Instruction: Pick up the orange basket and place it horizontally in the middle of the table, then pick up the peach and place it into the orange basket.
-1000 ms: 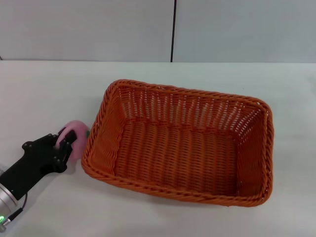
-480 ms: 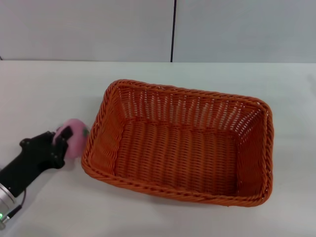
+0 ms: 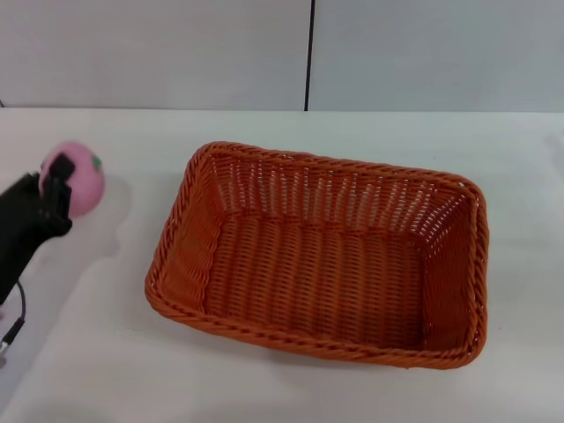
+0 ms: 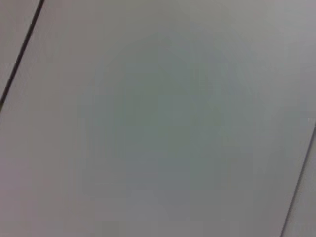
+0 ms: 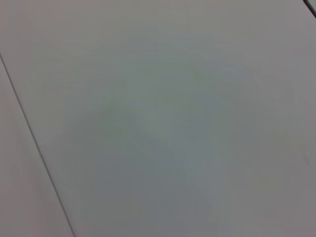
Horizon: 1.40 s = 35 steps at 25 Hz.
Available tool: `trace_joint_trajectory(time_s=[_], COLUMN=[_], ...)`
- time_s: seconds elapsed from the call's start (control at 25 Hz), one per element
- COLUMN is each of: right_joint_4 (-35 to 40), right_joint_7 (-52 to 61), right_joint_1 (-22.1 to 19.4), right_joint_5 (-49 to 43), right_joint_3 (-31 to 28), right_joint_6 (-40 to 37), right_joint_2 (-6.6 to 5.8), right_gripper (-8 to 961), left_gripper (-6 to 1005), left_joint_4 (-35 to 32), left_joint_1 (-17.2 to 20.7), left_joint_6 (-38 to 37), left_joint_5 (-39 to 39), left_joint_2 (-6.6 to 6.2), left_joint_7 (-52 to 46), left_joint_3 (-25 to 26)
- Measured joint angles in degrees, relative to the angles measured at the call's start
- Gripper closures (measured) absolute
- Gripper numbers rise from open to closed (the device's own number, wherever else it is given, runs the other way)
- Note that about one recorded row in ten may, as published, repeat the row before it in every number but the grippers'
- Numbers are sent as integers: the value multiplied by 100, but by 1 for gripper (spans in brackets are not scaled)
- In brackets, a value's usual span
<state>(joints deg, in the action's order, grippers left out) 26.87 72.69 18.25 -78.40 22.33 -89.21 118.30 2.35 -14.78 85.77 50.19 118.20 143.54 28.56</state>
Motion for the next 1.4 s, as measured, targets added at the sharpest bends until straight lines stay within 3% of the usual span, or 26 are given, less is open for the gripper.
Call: trace_joint_trajectory(time_s=[0.12,0.28,0.32,0.48,0.56,0.76,1.16,1.4], right_joint_4=[-6,-13,-20,-25,-33,-108,-156,-156], right_joint_7=[0,0,0,0,0,-13,-73,-81], right_joint_1=[18,27,30,30,35,60,73,73], right_joint_5=[0,0,0,0,0,0,0,1], right_joint_3=[3,13,23,29,32,40,40,23], right_joint_6=[0,0,0,3,10,28,24,25], right_joint_2=[11,10,10,11,14,7,0,7], right_gripper=[531,531,531,531,531,531,531,531], left_gripper=[951,948,947,944,942,938,494,365], left_joint_4=[112,126,142,137,114,132,214,217], left_joint_1=[-133,-195,-436,-573,-724,-844,-804,-716], left_joint_6=[621,765,1143,1183,1099,973,905,952], left_joint_5=[-27,-43,-70,-73,-76,-170,-171,-159], left_joint_2=[-3,-2,1,12,23,26,27,19], left_joint_7=[-74,-80,-82,-58,-12,-5,-1,-39], left_joint_3=[31,-53,-604,-979,-1436,-1704,-1643,-1282])
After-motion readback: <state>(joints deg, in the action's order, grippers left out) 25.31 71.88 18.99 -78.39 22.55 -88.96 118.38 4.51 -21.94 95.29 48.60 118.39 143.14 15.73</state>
